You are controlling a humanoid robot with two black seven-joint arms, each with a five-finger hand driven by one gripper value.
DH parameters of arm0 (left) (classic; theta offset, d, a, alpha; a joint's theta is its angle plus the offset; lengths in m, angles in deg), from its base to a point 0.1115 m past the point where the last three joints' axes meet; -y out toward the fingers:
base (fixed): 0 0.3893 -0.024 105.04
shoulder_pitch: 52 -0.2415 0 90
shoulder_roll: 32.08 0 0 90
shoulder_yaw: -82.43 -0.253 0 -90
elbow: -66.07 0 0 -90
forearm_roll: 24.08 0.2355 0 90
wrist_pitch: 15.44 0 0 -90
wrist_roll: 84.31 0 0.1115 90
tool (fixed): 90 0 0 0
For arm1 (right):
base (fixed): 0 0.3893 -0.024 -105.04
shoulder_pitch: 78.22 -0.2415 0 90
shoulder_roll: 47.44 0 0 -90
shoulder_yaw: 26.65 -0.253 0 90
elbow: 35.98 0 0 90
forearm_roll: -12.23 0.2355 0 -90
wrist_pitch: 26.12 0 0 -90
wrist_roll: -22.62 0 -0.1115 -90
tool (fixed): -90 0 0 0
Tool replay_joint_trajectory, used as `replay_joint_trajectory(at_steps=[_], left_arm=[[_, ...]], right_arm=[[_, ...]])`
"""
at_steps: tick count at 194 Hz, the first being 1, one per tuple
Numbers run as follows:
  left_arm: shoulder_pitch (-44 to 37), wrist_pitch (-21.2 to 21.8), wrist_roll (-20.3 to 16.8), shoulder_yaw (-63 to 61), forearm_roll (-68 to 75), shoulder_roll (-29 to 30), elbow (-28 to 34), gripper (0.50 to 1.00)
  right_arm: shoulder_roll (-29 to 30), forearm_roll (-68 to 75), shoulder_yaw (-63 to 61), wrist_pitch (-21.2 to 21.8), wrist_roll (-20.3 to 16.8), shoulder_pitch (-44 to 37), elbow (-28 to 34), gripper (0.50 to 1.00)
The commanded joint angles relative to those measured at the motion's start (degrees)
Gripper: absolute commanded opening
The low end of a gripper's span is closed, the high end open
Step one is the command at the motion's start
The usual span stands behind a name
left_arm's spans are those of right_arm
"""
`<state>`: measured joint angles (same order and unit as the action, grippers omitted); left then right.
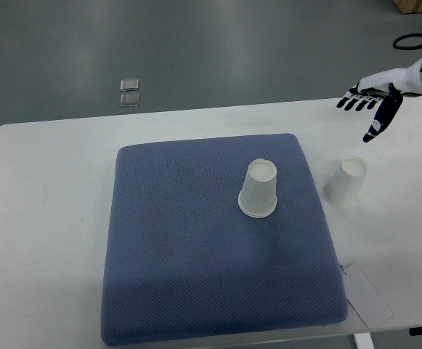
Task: Stack paper cups
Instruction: 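Move the right hand over the white paper cup beside the mat, then lower the right hand and close its fingers around the white cup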
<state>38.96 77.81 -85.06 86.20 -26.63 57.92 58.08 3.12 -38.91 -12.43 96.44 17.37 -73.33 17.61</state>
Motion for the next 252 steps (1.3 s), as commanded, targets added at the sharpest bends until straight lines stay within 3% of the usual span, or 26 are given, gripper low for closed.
replay_joint_trajectory(at_steps=[1,24,72,124,252], left_arm=[[0.0,0.0,0.0,0.0,0.0,0.0,0.0,1.000],[0.0,0.0,0.0,0.0,0.0,0.0,0.0,1.000],[0.0,0.0,0.0,0.0,0.0,0.0,0.0,1.000],[0.0,0.0,0.0,0.0,0.0,0.0,0.0,1.000],[0.0,0.0,0.0,0.0,0.0,0.0,0.0,1.000]], right_arm=[[0.7,0.1,5.4,0.8,-3.0,-4.5,1.8,0.913],[1.8,0.3,6.3,0.8,-6.0,-5.4,3.1,0.913],[1.4,0.4,7.6,1.2,-8.1,-6.5,7.6,0.913],[1.8,0.3,7.4,-0.1,-8.2,-5.7,8.6,0.911],[3.1,-0.7,7.5,-7.9,-8.2,2.3,8.9,0.907]])
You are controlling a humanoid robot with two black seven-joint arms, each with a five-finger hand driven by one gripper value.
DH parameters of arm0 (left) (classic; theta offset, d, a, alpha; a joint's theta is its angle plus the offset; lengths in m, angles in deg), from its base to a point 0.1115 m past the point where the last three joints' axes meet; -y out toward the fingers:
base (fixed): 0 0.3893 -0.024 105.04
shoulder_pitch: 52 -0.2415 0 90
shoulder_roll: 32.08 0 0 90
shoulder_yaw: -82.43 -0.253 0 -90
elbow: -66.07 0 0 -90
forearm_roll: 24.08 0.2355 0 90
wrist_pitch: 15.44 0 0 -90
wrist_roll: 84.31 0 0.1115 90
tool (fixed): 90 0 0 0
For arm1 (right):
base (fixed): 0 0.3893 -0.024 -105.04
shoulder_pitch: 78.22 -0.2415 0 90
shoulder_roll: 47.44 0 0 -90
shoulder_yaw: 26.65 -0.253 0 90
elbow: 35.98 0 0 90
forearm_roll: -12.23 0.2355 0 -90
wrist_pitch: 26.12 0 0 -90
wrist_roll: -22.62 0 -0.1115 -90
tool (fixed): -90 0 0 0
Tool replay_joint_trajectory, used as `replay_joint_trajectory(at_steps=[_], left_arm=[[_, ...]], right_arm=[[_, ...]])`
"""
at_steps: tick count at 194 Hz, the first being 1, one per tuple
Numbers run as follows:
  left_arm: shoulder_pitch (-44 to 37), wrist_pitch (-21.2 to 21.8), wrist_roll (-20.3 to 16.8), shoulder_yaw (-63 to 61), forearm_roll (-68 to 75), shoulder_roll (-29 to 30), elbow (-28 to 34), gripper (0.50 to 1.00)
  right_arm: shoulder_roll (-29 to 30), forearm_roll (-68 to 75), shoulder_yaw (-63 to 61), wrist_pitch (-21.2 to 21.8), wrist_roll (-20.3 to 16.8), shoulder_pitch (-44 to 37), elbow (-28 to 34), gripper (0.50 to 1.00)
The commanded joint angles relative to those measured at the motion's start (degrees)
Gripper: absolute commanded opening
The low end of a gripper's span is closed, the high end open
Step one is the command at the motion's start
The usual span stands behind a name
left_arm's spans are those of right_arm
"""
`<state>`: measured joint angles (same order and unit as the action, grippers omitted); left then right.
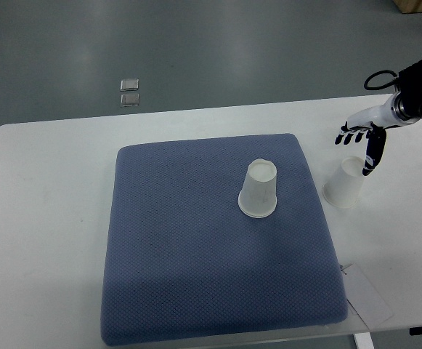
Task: Stack paper cups
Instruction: 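Lower the right hand and close its fingers around the white cup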
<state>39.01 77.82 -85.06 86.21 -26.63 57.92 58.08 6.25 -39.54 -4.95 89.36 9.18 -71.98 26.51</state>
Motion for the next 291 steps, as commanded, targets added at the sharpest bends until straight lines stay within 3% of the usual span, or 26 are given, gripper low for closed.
replay_joint_trajectory(at_steps=[1,60,105,291], left_arm=[[0.0,0.0,0.0,0.0,0.0,0.0,0.0,1.000],[0.0,0.0,0.0,0.0,0.0,0.0,0.0,1.000],[0.0,0.0,0.0,0.0,0.0,0.0,0.0,1.000],[0.0,0.0,0.0,0.0,0.0,0.0,0.0,1.000]], right_arm=[[0.0,-0.1,0.0,-0.8,0.0,1.0,0.0,0.907],[0.1,-0.3,-0.1,-2.1,0.2,2.4,-0.1,0.901],[0.2,-1.1,0.0,-2.9,0.3,3.9,-0.5,0.838],[0.9,-1.4,-0.2,-4.7,0.3,5.0,-1.4,0.803]])
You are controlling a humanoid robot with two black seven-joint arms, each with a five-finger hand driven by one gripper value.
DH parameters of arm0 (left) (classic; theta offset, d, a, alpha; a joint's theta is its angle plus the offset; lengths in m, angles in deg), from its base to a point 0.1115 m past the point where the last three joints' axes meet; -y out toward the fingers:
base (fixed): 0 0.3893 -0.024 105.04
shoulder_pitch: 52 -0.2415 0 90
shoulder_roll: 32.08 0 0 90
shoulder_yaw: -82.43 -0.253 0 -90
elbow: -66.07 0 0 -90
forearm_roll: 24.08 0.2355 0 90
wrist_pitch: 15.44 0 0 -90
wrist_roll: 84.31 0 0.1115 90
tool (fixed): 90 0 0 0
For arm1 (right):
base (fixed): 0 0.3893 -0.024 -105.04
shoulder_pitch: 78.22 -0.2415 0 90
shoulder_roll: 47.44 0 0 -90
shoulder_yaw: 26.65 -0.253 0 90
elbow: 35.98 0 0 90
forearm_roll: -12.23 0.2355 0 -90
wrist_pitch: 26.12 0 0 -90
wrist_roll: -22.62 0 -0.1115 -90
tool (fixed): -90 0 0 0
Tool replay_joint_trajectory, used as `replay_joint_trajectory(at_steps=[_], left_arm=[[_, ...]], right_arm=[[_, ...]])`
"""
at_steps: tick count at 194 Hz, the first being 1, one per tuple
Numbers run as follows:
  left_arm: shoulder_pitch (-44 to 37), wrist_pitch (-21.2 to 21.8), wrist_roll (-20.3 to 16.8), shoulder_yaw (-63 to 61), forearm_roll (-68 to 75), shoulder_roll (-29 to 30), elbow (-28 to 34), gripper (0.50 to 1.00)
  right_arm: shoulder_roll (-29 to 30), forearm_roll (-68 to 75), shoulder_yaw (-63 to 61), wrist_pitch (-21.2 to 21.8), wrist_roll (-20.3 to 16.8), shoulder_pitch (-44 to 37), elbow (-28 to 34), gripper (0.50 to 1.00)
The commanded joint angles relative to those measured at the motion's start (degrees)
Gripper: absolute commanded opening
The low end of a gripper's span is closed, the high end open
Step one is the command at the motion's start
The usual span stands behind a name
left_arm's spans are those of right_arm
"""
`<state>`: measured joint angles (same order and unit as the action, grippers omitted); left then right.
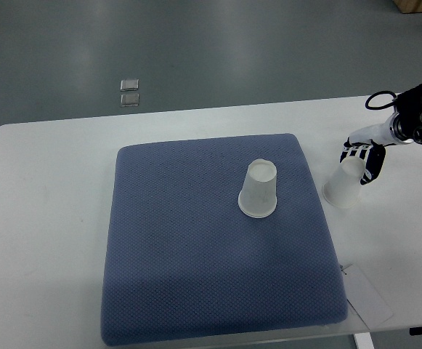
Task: Stack paper cups
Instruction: 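Lower the right hand and close its fingers around the white cup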
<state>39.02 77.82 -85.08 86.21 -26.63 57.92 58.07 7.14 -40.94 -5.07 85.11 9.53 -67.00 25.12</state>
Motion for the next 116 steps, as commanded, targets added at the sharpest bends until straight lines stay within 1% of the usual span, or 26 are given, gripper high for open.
replay_joint_trajectory(at_steps=[1,27,76,93,108,116], left_arm=[[-0.1,0.0,0.1,0.0,0.0,0.0,0.0,1.000],[0.0,0.0,0.0,0.0,0.0,0.0,0.0,1.000],[0.0,0.0,0.0,0.0,0.0,0.0,0.0,1.000],[0.0,0.0,0.0,0.0,0.0,0.0,0.0,1.000],[-0.1,0.0,0.0,0.0,0.0,0.0,0.0,1.000],[0.0,0.0,0.1,0.0,0.0,0.0,0.0,1.000]], right_arm=[[0.1,0.0,0.0,-0.6,0.0,0.0,0.0,0.803],[1.4,0.1,-0.2,-1.2,0.0,0.1,-0.5,0.803],[1.6,0.0,-0.3,-1.3,0.1,0.6,-1.0,0.801],[1.6,0.0,-0.5,-1.3,0.1,0.8,-1.0,0.795],[1.6,0.0,-0.5,-1.4,0.1,0.8,-1.0,0.768],[1.6,0.0,-0.5,-1.7,0.1,0.8,-1.0,0.762]])
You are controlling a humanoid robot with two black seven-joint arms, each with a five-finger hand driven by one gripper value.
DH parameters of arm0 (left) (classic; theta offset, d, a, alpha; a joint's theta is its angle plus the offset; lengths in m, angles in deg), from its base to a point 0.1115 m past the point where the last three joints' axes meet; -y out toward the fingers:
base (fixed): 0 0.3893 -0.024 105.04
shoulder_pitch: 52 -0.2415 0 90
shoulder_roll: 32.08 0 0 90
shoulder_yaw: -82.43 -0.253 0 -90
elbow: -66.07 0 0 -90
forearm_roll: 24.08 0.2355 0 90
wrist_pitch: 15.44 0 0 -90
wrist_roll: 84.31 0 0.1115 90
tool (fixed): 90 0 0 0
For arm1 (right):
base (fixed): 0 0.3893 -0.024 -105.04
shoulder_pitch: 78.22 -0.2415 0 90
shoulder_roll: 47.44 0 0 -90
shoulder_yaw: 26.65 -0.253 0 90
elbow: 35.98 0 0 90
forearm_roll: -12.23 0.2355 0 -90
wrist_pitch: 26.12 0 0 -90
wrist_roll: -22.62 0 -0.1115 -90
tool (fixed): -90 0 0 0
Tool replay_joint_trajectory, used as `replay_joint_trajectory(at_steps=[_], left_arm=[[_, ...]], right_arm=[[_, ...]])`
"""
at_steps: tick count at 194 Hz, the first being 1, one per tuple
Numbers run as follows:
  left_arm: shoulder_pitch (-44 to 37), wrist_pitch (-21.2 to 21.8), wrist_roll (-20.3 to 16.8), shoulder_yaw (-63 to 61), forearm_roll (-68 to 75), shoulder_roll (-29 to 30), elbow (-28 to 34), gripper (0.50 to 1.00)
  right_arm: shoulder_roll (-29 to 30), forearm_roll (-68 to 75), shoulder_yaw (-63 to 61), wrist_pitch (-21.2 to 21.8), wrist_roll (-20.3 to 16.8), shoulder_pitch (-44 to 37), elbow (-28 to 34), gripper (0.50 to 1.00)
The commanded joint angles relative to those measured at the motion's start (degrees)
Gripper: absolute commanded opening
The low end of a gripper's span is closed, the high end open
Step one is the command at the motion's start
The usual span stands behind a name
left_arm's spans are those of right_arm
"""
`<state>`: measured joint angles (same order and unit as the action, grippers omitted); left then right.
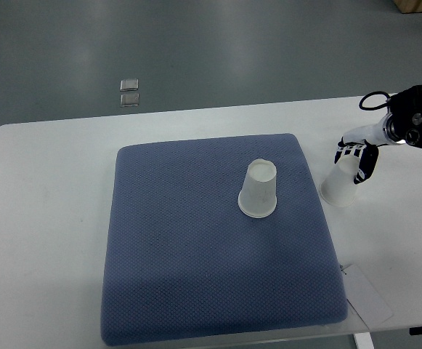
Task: Stack paper cups
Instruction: 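Lower the right hand and close its fingers around the white cup, then lift the grasped cup and carry it toward the cup on the mat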
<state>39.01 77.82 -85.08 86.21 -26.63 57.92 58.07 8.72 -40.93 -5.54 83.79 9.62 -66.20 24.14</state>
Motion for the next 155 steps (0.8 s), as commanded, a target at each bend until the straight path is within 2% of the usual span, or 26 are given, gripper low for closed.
replay_joint_trajectory(at_steps=[1,8,17,47,155], left_arm=[[0.0,0.0,0.1,0.0,0.0,0.0,0.0,1.000],[0.0,0.0,0.1,0.0,0.0,0.0,0.0,1.000],[-0.1,0.0,0.1,0.0,0.0,0.0,0.0,1.000],[0.0,0.0,0.0,0.0,0.0,0.0,0.0,1.000],[-0.1,0.0,0.1,0.0,0.0,0.0,0.0,1.000]], right_arm=[[0.0,0.0,0.0,-0.4,0.0,0.0,0.0,0.762],[0.0,0.0,0.0,-0.5,0.0,0.0,0.0,0.752],[0.0,0.0,0.0,-0.5,0.0,0.0,0.0,0.713],[0.0,0.1,0.0,-0.5,0.0,0.1,0.0,0.678],[-1.7,0.5,0.0,0.2,0.0,-0.7,0.4,0.676]])
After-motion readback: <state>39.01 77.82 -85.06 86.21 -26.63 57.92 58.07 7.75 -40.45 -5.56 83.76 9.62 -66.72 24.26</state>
